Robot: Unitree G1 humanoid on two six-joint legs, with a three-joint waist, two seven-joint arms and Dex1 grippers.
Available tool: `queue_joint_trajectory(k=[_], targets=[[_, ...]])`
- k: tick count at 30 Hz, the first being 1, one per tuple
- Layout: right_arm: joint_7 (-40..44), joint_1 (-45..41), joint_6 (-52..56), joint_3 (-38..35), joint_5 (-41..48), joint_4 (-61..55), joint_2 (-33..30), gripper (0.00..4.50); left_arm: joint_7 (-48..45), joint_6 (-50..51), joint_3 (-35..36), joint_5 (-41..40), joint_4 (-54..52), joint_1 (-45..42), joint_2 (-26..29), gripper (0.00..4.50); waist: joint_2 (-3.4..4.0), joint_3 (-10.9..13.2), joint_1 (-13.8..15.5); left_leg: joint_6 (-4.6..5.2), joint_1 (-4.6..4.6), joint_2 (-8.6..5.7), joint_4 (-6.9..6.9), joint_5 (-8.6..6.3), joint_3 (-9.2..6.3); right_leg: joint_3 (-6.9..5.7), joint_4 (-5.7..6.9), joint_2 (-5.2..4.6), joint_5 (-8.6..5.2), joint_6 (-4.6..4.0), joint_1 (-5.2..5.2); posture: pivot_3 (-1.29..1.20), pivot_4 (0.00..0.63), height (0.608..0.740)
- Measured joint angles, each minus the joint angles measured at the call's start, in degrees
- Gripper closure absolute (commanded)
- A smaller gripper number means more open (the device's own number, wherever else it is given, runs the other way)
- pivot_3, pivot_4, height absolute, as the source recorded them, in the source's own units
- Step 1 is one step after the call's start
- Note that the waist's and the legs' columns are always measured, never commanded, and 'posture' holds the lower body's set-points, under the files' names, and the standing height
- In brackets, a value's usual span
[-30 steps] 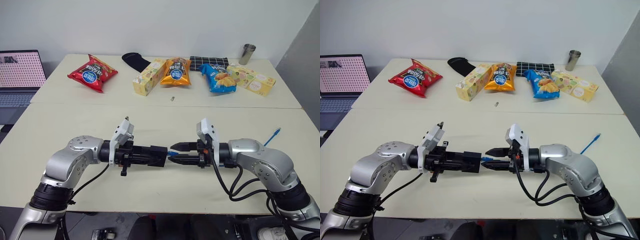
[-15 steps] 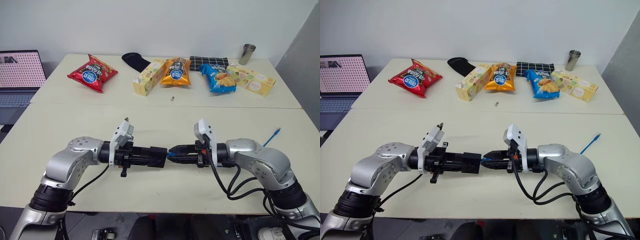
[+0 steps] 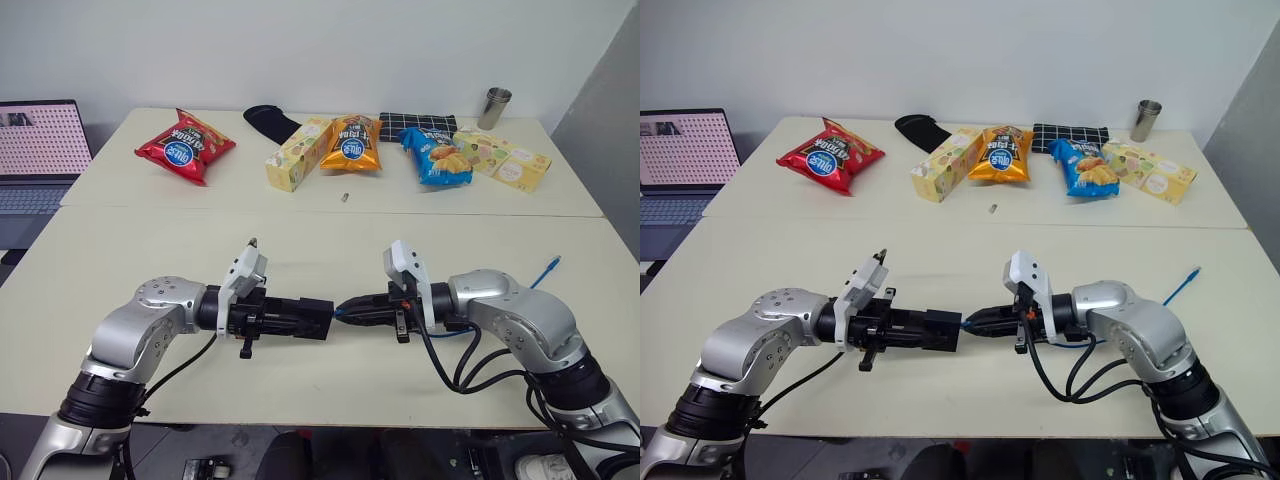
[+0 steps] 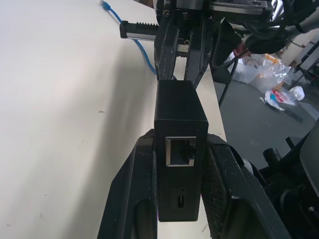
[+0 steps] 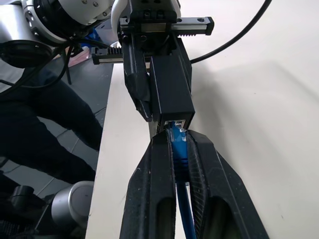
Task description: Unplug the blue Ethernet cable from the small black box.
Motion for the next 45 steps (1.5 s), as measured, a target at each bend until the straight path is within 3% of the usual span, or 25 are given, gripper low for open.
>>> queue_joint_trajectory(k=[7,12,14,20,21,25,30,33,39,45], targets=[[1.7,2.1,0.1,-2.0,-1.4,2.9,-5.8,4.46,-1.0,-4.7,-0.4,3.3,1.6,2.1,1.6,3.71,0.01,0.0,0.1,0.02,0.00,0.00,-0.01,-0.01,0.00,0.00,-0.01,-0.01,0.00,0.00,0.00,0.00,0.150,0.740],[1.0,4.5,-0.8,-3.1,-2.9,3.2,-6.5,4.46,-0.8,-5.4,-0.1,3.8,2.4,2.6,1.5,3.71,0.00,0.0,0.0,0.05,-0.02,0.01,-0.01,-0.03,0.01,0.01,0.00,0.00,0.00,0.00,-0.02,0.00,0.150,0.740],[-3.1,4.7,-3.6,-5.4,-5.2,5.2,-4.6,4.46,0.2,-5.4,0.6,3.9,2.4,2.9,1.5,3.71,0.00,0.0,0.0,0.05,-0.02,0.01,-0.01,-0.03,0.03,0.03,0.00,0.00,0.00,0.00,-0.01,0.00,0.150,0.740],[-28.3,-1.9,-18.9,-11.1,-22.9,23.3,2.6,4.46,4.7,-5.8,1.9,5.2,3.9,2.8,0.3,3.71,0.03,0.0,0.1,-0.03,-0.05,-0.02,-0.01,0.01,0.17,0.11,0.09,-0.01,0.00,0.00,-0.14,0.00,0.150,0.740],[-31.6,-3.1,-21.7,-11.7,-25.7,26.4,3.0,3.73,5.9,-6.2,1.9,5.5,4.7,2.4,-0.5,3.71,0.03,0.0,0.1,-0.03,-0.08,0.00,-0.01,0.02,0.18,0.11,0.09,-0.02,0.00,0.00,-0.17,0.00,0.150,0.740],[-35.0,-4.0,-25.5,-13.3,-28.6,30.7,4.3,2.84,9.0,-6.8,1.9,7.0,5.9,0.9,-2.5,3.71,0.03,0.0,-0.1,-0.03,-0.08,0.03,-0.06,0.02,0.21,0.10,0.09,-0.01,0.00,0.00,-0.20,0.00,0.150,0.740],[-33.4,-3.9,-27.3,-13.6,-29.2,30.7,5.2,1.81,14.5,-9.3,2.4,9.3,8.6,-1.0,-5.4,3.71,0.03,0.0,-0.1,-0.03,-0.08,0.03,-0.05,0.01,0.24,0.13,0.11,-0.01,0.00,0.00,-0.21,0.00,0.150,0.740],[-25.1,-2.1,-25.9,-13.9,-24.6,24.4,3.8,1.25,22.6,-14.1,4.2,13.5,13.9,-3.2,-9.3,3.71,0.05,0.0,0.0,-0.02,-0.10,0.03,-0.03,0.01,0.24,0.12,0.09,-0.01,0.00,0.00,-0.21,0.00,0.150,0.740],[-10.7,2.9,-15.4,-11.7,-10.6,5.7,0.9,1.25,33.0,-22.2,5.8,19.3,23.4,-6.9,-13.8,3.71,0.02,0.0,0.1,-0.02,-0.11,0.03,-0.01,0.01,0.19,0.09,0.11,-0.01,0.00,0.00,-0.19,0.00,0.150,0.740],[-10.7,1.9,-8.6,-10.1,-7.9,0.2,1.2,1.25,41.6,-33.7,6.4,24.9,34.9,-10.2,-18.6,3.71,-0.01,0.0,0.2,-0.03,-0.10,0.00,0.03,0.02,0.18,0.08,0.10,-0.04,0.01,0.01,-0.17,0.00,0.150,0.740]])
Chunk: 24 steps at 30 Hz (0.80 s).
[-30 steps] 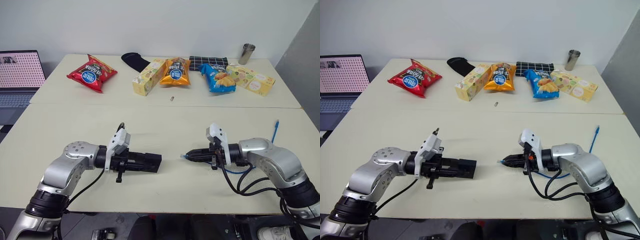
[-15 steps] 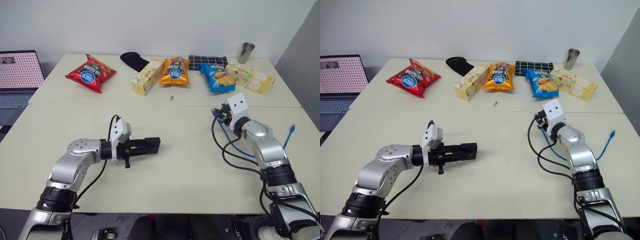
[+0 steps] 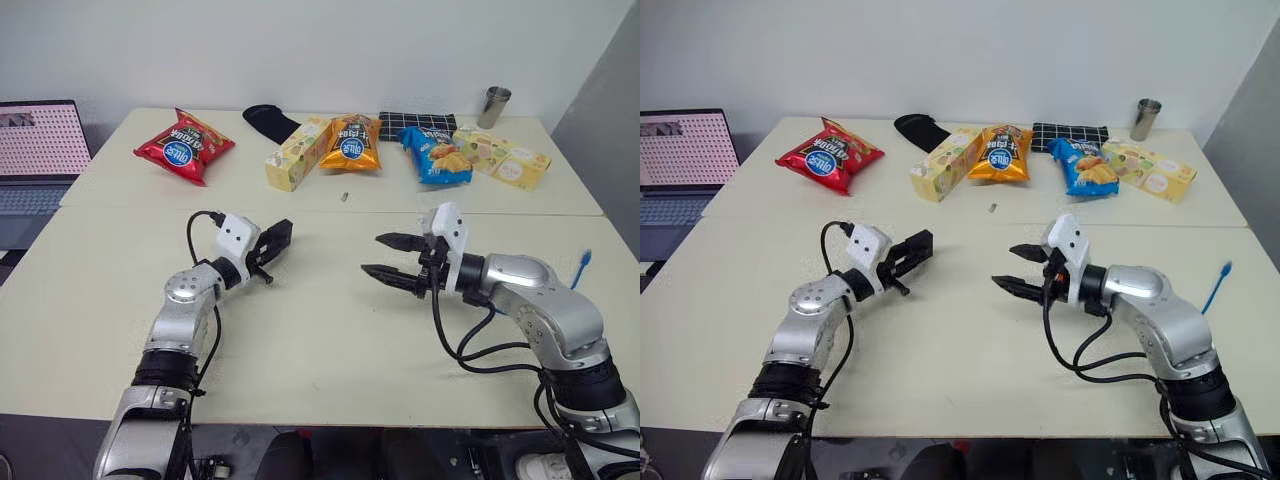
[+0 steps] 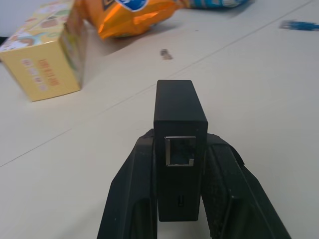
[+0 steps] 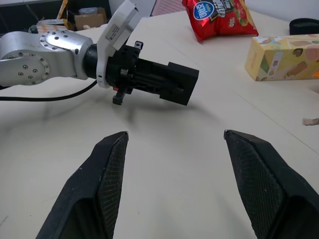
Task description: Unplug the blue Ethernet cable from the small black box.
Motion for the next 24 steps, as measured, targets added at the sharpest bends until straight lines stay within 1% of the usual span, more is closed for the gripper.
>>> queue_joint_trajectory(k=[2,4,5,6,8,9,10,11,14,17,19,20,21,24], targets=[[-0.9,-1.2,0.6,0.6,-0.2,0.0,0.4,1.25,2.8,-2.2,0.3,0.9,3.4,-0.8,-2.0,3.71,-0.01,0.0,0.0,0.00,0.00,0.00,0.00,0.00,0.00,0.00,-0.01,0.00,0.00,0.00,0.00,0.00,0.150,0.740],[-1.2,-1.4,0.8,1.0,-0.8,0.0,0.5,1.23,3.8,-3.0,0.7,0.9,4.4,-1.1,-3.0,3.00,-0.03,0.0,0.1,0.00,0.00,0.00,-0.01,0.00,-0.01,-0.03,0.01,-0.02,0.00,0.00,0.00,0.00,0.150,0.740],[-1.5,-1.3,1.1,1.2,-1.2,0.0,0.5,1.23,4.0,-3.5,0.8,0.9,5.0,-1.3,-3.2,2.95,-0.03,0.0,0.1,0.00,0.00,0.00,-0.01,0.00,-0.01,-0.02,0.00,-0.02,0.00,0.00,0.00,0.00,0.150,0.740],[-1.7,-1.3,1.2,1.2,-1.2,0.0,0.5,1.23,4.3,-3.7,0.8,1.1,5.8,-1.3,-3.2,2.66,-0.03,0.0,0.0,0.00,0.01,0.00,0.00,0.00,0.01,-0.01,0.00,-0.02,0.00,0.00,0.00,0.00,0.150,0.740],[-2.0,-1.3,1.5,1.2,-1.3,0.0,0.5,1.23,4.3,-3.7,0.8,1.1,6.2,-0.6,-3.3,2.34,-0.03,0.0,-0.1,0.00,0.01,0.00,0.00,0.00,0.01,-0.02,0.01,-0.02,0.00,0.00,-0.01,0.00,0.150,0.740],[-2.2,-1.3,1.7,1.2,-1.4,0.0,0.5,1.23,3.7,-3.4,0.8,1.0,6.1,-0.1,-3.3,2.06,-0.03,0.0,-0.1,0.00,0.01,0.01,-0.01,0.00,0.00,-0.03,0.01,-0.02,0.00,0.00,-0.01,0.00,0.150,0.740],[-2.4,-1.2,1.8,1.2,-1.4,0.0,0.5,1.23,3.4,-3.1,0.8,0.9,5.9,0.3,-3.3,1.97,-0.03,0.0,-0.1,0.00,0.01,0.01,-0.02,0.00,-0.01,-0.04,0.01,-0.02,0.00,0.00,-0.02,0.00,0.150,0.740],[-2.8,-1.1,2.2,1.2,-1.4,-0.1,0.5,1.23,3.0,-2.6,1.0,0.4,4.8,1.1,-3.1,1.70,-0.03,0.0,-0.1,-0.01,0.01,0.02,-0.03,0.00,-0.01,-0.04,0.02,-0.02,0.00,0.00,-0.02,0.00,0.150,0.740],[-3.6,-0.3,2.6,1.2,-1.4,-1.0,0.5,1.23,2.1,0.2,1.7,-0.2,0.1,4.2,-1.8,1.09,-0.02,0.0,-0.2,0.00,0.01,0.03,-0.04,0.00,-0.02,-0.04,0.02,-0.02,0.00,0.00,-0.03,0.00,0.150,0.740],[-5.0,0.3,2.9,1.1,-1.7,-1.6,0.8,1.23,1.1,3.9,2.1,-1.1,-6.0,8.4,0.5,1.09,-0.02,0.0,-0.2,-0.01,0.01,0.04,-0.05,0.00,-0.03,-0.04,0.02,-0.01,0.00,0.00,-0.03,0.00,0.150,0.740],[-5.9,1.9,2.9,0.8,-1.8,-2.4,0.5,1.23,0.3,6.5,2.3,-1.2,-11.5,12.1,3.5,1.09,-0.03,0.0,-0.3,-0.01,0.01,0.06,-0.09,0.00,-0.07,-0.07,0.03,0.00,0.00,0.00,-0.03,0.00,0.150,0.740],[-6.3,3.3,3.2,0.4,-1.8,-2.5,-0.1,1.23,-0.2,8.7,3.0,-1.1,-14.5,14.0,5.9,1.09,-0.01,0.0,-0.2,0.00,0.01,0.05,-0.09,0.00,-0.07,-0.06,0.03,-0.01,0.00,0.00,-0.04,0.00,0.150,0.740],[-6.4,3.8,3.4,0.1,-1.8,-2.6,-0.3,1.23,-0.3,9.4,3.1,-1.1,-15.7,14.6,6.7,1.09,-0.01,0.0,-0.2,0.00,-0.01,0.05,-0.09,0.00,-0.08,-0.07,0.01,-0.01,0.00,0.00,-0.04,0.00,0.150,0.740],[-6.5,6.8,3.9,-3.8,-1.1,-3.5,-3.2,1.23,-3.4,13.9,3.8,-2.2,-23.5,18.2,11.9,1.09,-0.02,0.0,0.2,0.00,0.00,-0.05,-0.05,0.00,-0.09,-0.06,-0.08,-0.10,0.00,0.00,0.10,0.00,0.150,0.740]])
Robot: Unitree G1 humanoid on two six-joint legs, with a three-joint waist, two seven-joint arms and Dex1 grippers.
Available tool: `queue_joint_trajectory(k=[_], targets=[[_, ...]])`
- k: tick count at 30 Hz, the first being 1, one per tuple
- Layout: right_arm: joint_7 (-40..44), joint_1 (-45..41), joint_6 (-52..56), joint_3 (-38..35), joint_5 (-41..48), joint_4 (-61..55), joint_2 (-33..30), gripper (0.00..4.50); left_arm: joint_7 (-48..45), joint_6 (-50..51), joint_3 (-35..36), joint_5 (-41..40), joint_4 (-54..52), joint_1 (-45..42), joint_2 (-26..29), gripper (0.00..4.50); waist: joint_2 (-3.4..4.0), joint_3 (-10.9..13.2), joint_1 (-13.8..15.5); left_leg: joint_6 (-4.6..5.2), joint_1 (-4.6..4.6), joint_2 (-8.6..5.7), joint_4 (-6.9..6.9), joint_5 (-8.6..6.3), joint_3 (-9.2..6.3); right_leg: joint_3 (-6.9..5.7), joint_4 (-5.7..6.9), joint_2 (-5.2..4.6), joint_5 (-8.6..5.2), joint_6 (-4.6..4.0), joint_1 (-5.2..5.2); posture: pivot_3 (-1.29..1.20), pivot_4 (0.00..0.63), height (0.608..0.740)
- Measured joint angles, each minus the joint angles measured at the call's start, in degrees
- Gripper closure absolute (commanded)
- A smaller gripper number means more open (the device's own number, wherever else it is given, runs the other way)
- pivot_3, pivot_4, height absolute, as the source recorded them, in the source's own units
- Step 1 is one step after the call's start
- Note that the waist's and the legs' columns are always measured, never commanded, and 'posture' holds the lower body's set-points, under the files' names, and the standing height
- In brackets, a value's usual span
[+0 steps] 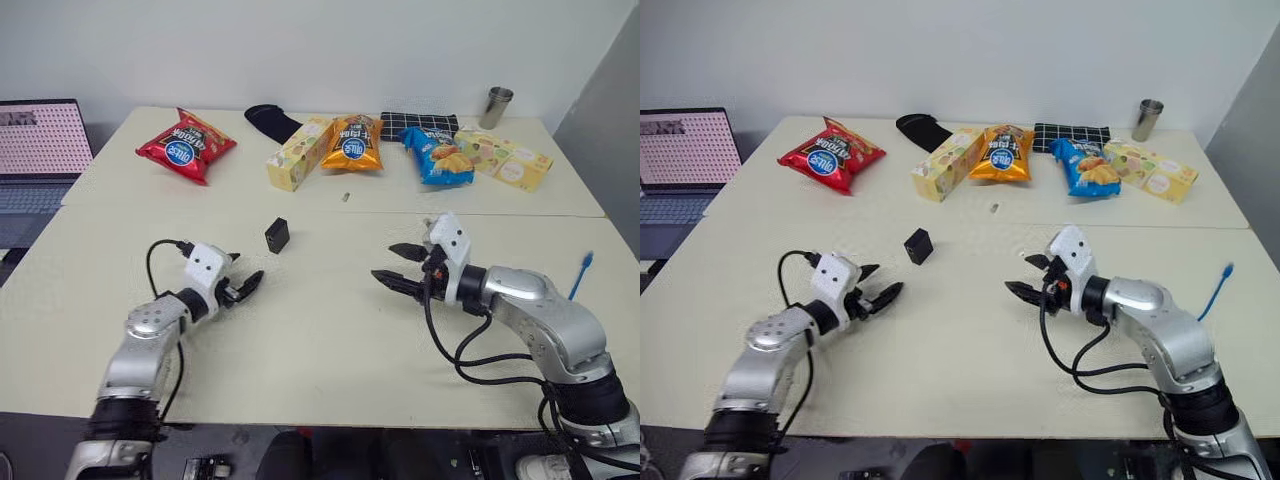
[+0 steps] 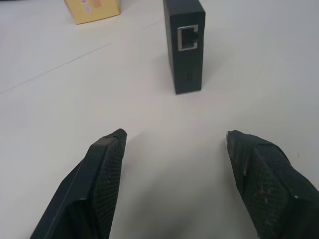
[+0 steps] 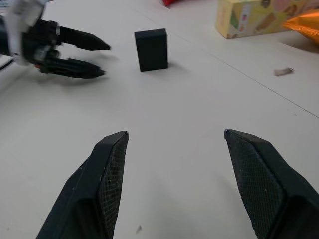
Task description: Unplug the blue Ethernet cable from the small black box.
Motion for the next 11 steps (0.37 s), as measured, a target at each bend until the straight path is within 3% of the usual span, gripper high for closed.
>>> queue_joint_trajectory(k=[7,11], targets=[[3.9,7.4,2.2,-11.8,3.1,-1.2,-9.4,1.23,-7.2,7.1,4.3,-4.6,-9.8,1.7,9.5,1.09,0.01,0.0,-0.2,0.03,0.03,0.01,-0.06,-0.01,0.04,0.02,-0.04,0.03,0.00,0.00,0.01,0.00,0.150,0.740],[4.9,8.9,2.2,-13.7,3.9,-1.1,-11.1,1.23,-9.3,9.5,5.4,-7.0,-11.3,1.3,10.5,1.09,0.01,0.0,-0.3,0.07,0.06,0.04,-0.06,-0.04,0.04,0.04,-0.02,0.08,0.00,0.00,0.02,0.00,0.150,0.740]])
